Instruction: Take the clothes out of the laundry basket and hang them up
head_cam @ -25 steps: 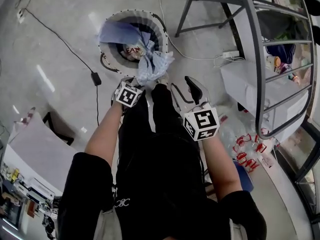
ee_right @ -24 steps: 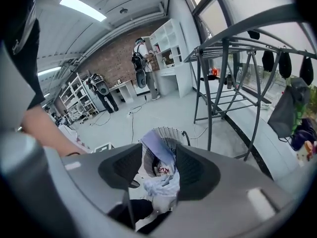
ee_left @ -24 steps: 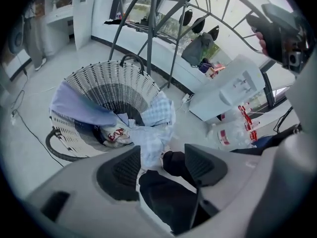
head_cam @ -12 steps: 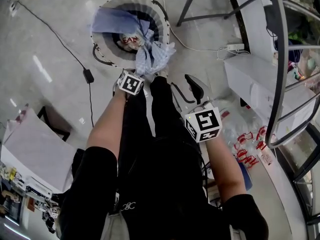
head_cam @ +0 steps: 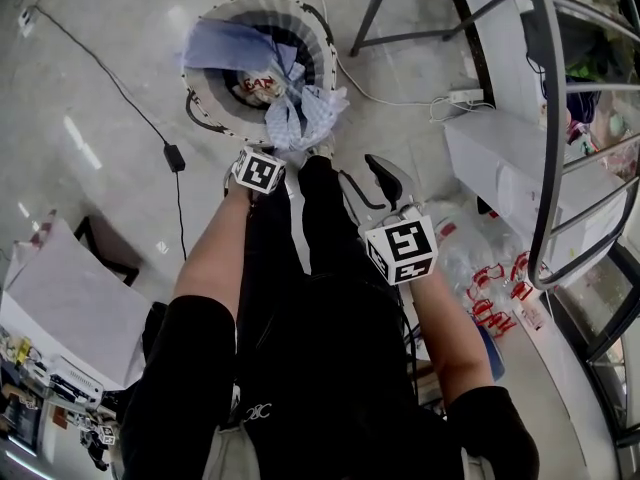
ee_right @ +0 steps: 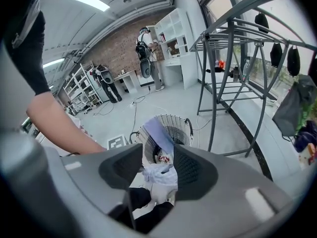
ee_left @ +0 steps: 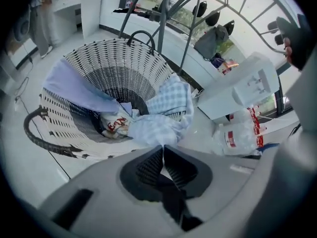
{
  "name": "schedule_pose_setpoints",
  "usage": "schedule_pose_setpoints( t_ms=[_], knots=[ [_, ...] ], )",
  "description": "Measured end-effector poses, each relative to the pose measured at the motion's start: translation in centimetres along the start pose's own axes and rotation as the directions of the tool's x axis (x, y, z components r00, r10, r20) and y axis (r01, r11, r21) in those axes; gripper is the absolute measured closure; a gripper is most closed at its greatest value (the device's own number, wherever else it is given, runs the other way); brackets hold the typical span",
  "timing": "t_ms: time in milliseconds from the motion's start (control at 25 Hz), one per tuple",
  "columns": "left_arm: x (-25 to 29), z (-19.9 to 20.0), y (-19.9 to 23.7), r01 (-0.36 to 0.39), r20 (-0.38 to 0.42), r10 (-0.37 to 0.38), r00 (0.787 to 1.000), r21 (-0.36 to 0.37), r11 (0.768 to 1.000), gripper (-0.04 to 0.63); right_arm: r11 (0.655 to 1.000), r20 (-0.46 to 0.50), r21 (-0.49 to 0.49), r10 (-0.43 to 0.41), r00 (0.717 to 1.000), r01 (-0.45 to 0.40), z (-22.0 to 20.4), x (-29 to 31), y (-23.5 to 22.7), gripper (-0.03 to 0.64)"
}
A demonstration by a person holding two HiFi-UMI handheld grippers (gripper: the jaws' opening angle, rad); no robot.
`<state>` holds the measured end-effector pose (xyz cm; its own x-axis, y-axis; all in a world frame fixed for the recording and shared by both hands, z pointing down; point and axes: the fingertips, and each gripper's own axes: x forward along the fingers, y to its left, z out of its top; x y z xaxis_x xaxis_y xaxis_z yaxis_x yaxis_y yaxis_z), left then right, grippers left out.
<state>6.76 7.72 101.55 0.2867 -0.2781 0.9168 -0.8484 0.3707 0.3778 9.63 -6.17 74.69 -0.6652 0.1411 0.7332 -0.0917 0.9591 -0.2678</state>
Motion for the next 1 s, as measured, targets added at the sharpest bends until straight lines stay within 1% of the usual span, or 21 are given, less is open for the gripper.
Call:
schedule_pose_setpoints(
  t_ms=[120,200,320,440,560,720,880,1000],
  knots=[
    [-1.8,0.1,-1.0,0.058,0.051,-0.057,0.997,-0.024,0.998,0.578,1.0,0.004,-0.005,0.006,1.0,-0.006,0.5,-0.3,0.5,0.411],
    [-3.1,0.4,-1.7,0.109,0.099,-0.104,0.99,-0.05,0.993,0.58,1.0,0.005,-0.01,0.012,1.0,-0.012,0.7,-0.3,0.7,0.411],
    [-6.0,1.3,-1.9,0.184,0.201,-0.158,0.967,-0.122,0.975,0.581,1.0,0.018,-0.021,0.023,1.0,-0.023,1.3,0.0,1.0,0.411],
    [-10.1,2.2,-2.5,0.254,0.303,-0.191,0.934,-0.183,0.95,0.581,0.999,0.026,-0.034,0.034,0.999,-0.033,2.0,-0.4,1.3,0.411],
    [-15.1,3.5,-3.0,0.306,0.397,-0.208,0.894,-0.202,0.93,0.581,0.998,0.042,-0.05,0.046,0.998,-0.044,3.1,-1.1,1.9,0.411],
    [-22.7,5.8,-3.9,0.347,0.514,-0.208,0.832,-0.19,0.918,0.581,0.996,0.073,-0.066,0.06,0.996,-0.055,4.9,-2.3,2.6,0.411],
    [-30.6,8.2,-4.8,0.356,0.625,-0.194,0.756,-0.144,0.923,0.581,0.995,0.122,-0.05,0.088,0.989,-0.082,7.0,-3.8,3.8,0.411],
    [-36.5,10.2,-5.0,0.346,0.7,-0.178,0.691,-0.104,0.933,0.581,0.99,0.154,-0.063,0.138,0.978,-0.13,8.5,-4.3,5.7,0.411]
  ],
)
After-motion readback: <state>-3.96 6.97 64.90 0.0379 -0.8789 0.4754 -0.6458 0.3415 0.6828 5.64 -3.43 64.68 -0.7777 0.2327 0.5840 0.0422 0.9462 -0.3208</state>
